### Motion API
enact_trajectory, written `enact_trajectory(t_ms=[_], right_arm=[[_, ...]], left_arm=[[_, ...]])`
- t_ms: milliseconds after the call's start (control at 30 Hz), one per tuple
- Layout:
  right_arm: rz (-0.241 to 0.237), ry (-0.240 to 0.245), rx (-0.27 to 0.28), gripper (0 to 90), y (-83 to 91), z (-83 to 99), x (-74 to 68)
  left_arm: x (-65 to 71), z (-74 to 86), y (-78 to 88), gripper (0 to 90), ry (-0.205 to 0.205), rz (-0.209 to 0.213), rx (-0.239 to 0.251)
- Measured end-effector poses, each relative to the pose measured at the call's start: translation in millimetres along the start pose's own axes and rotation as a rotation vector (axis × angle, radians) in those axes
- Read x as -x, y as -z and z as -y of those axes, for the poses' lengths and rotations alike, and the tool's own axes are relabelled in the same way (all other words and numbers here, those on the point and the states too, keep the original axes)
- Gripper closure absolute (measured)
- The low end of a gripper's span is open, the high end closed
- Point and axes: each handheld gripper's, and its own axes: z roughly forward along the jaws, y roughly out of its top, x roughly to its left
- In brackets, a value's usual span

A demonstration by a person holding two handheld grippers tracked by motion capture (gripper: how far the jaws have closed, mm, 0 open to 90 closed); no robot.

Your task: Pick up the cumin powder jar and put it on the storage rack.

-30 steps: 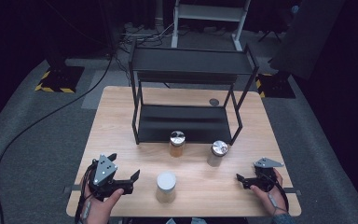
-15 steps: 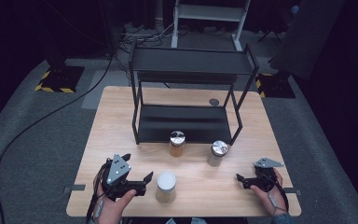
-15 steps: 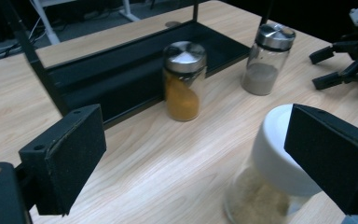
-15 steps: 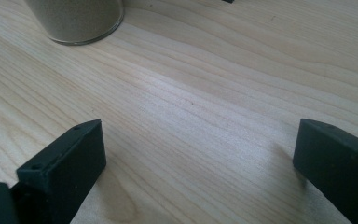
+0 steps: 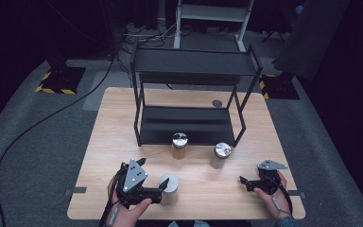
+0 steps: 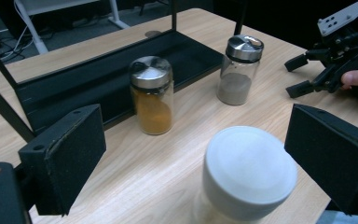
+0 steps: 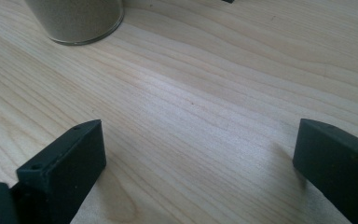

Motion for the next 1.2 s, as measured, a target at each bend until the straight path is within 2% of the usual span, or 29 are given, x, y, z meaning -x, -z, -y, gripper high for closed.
enact_trajectory(t_ms=[333,633,767,1200], right_arm=[[0.001,0.001,0.001,2.1,0.0,0.1,-0.1],[0.001,0.001,0.0,2.1,0.0,0.1,-0.1],[0.001,0.001,0.001,2.1,0.0,0.1,-0.1],[0.002,-0.001,0.001,2.2,0.1,0.2,-0.5]], left_arm=[[14.1,5.1,0.5,4.9,0.039,0.009,0.027],[18.7,14.0,-9.1,6.2,0.042,0.008,0.008],[23.2,17.1,-13.6,7.3,0.02,0.005,0.0],[26.1,32.2,-28.1,9.4,0.033,0.004,-0.012]])
